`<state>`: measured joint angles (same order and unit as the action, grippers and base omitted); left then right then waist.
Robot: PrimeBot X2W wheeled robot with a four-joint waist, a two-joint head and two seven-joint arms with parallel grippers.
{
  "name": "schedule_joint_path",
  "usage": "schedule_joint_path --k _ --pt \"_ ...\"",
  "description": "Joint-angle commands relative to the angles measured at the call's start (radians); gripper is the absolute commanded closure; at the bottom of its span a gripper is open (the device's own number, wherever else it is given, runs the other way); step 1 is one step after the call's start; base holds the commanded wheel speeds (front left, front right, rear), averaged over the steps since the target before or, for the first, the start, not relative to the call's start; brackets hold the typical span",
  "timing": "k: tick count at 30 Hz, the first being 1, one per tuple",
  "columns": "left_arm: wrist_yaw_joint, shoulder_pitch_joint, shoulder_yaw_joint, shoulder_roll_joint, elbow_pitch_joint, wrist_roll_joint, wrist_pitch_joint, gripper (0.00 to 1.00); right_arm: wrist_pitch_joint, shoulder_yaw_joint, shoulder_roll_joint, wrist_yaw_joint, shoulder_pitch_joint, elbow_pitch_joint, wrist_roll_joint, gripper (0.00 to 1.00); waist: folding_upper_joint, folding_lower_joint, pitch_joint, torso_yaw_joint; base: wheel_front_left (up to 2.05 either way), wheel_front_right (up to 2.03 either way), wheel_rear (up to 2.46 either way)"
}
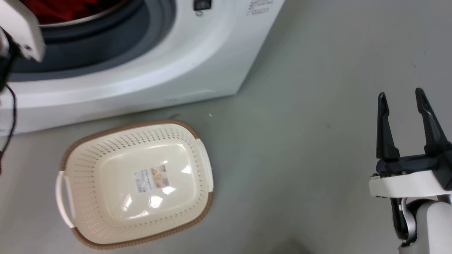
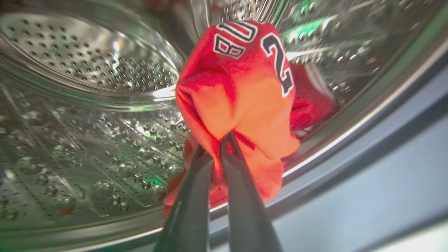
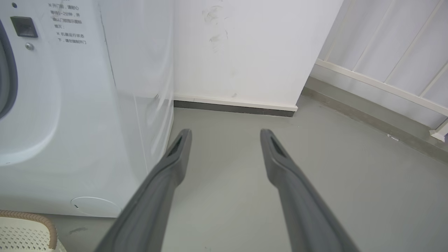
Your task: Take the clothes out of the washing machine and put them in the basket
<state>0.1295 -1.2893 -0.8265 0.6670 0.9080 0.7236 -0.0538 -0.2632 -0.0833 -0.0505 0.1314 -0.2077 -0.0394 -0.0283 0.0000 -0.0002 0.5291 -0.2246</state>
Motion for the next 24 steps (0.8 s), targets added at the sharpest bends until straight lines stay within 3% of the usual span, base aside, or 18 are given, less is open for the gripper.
schedule_joint_path --k 1,6,13,24 --pt "0.001 0.036 -0.002 -0.012 -0.006 0.008 -0.030 1.00 -0.002 -0.003 0.000 -0.001 0.014 0.005 -0.005 0.00 0.0000 0.0002 -0.105 0.075 0.00 0.00 0.00" --pt "-0.009 0.156 -0.023 -0.048 -0.036 0.014 -0.138 1.00 -0.003 -0.006 0.000 -0.001 0.048 0.026 -0.023 0.00 0.0000 0.0002 -0.206 0.121 0.00 0.00 0.00" --pt "-0.067 0.329 0.007 -0.071 -0.178 0.039 -0.205 1.00 -0.002 -0.009 0.001 -0.001 0.101 0.047 -0.029 0.00 0.0000 0.0002 -0.325 0.168 0.00 0.00 0.00" --pt "-0.267 0.585 0.116 0.021 -0.671 0.022 -0.213 1.00 -0.002 -0.023 0.000 -0.001 0.164 0.066 -0.021 0.00 0.0000 0.0002 -0.444 0.227 0.00 0.00 0.00"
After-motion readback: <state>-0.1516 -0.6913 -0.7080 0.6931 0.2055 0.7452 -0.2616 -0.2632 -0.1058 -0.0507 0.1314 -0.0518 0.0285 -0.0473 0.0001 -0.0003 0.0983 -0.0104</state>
